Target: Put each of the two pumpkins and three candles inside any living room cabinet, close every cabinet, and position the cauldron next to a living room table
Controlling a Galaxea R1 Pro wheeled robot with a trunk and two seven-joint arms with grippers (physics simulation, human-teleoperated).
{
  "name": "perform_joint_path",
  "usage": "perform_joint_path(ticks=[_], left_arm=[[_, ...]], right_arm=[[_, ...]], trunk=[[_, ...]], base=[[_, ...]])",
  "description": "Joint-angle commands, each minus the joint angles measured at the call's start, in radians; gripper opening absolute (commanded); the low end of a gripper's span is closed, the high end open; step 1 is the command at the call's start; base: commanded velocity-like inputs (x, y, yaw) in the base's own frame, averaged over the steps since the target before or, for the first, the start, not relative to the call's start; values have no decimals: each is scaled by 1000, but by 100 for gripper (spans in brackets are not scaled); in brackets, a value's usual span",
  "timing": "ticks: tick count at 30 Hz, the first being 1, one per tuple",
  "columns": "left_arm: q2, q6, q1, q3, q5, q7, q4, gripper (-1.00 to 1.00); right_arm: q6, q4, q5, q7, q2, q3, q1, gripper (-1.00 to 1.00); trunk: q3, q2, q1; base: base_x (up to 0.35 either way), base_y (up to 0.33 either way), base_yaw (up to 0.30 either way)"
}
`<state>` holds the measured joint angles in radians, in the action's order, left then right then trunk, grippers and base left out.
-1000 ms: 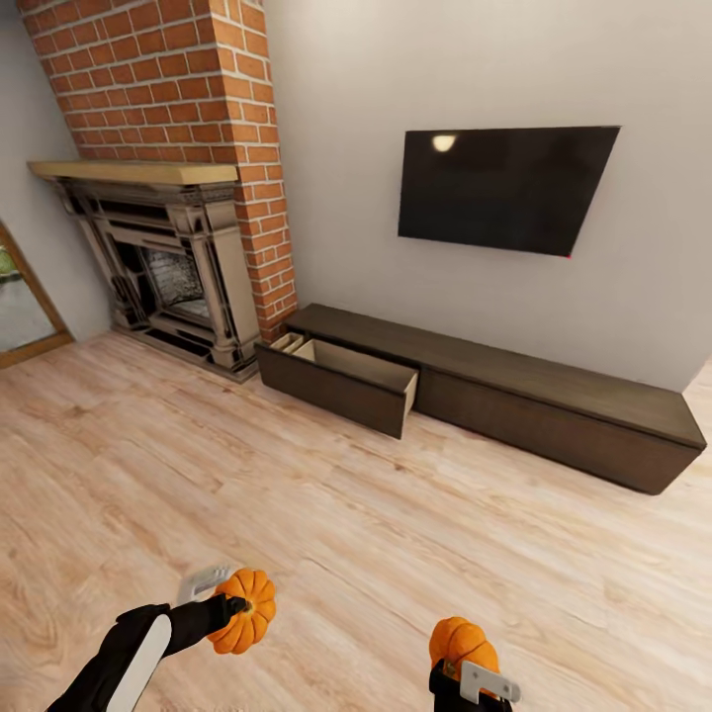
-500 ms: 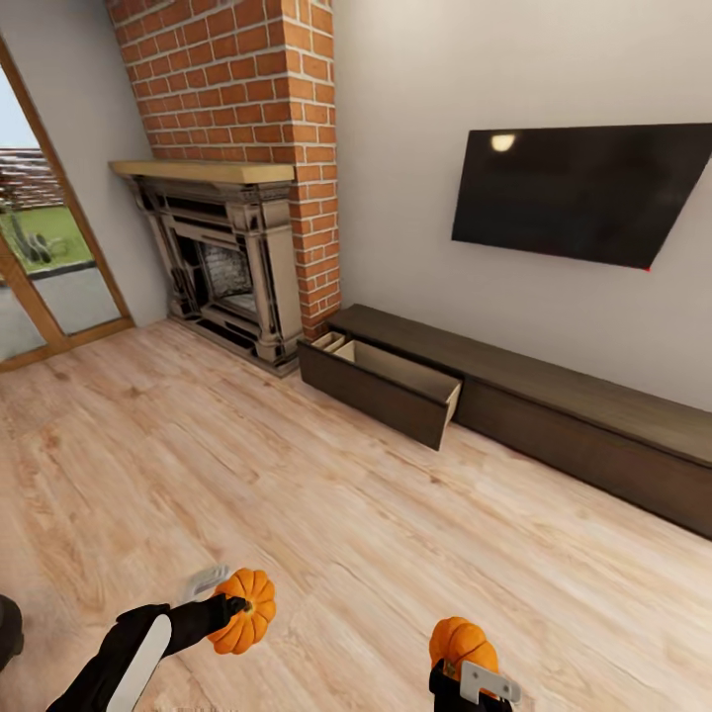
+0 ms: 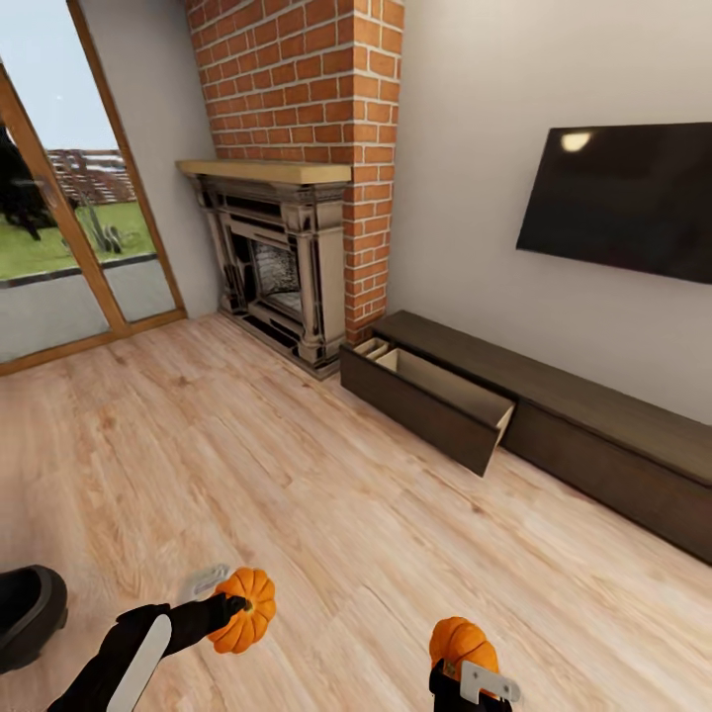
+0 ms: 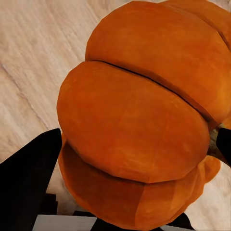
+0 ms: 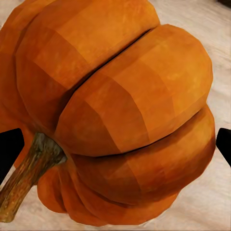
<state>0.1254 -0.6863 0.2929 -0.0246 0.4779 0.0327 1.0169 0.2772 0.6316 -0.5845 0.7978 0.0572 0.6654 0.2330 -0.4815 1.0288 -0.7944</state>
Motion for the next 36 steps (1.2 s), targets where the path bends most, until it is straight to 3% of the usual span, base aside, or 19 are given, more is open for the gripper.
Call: perform_joint_path(ticks=[1, 7, 36], left_arm=[[0, 4, 0, 0, 4, 0, 0, -100], [-1, 9, 0, 0, 4, -1, 0, -100], [-17, 9, 0, 0, 2, -1, 0, -100]], right_arm=[[0, 0, 3, 0, 0, 0, 0, -100], [0, 0, 3, 0, 0, 0, 0, -100], [0, 0, 3, 0, 0, 0, 0, -100]], trunk=[[0, 0, 0], [0, 0, 0], [0, 0, 0]], base=[[326, 0, 292], [254, 0, 292], [55, 0, 292]])
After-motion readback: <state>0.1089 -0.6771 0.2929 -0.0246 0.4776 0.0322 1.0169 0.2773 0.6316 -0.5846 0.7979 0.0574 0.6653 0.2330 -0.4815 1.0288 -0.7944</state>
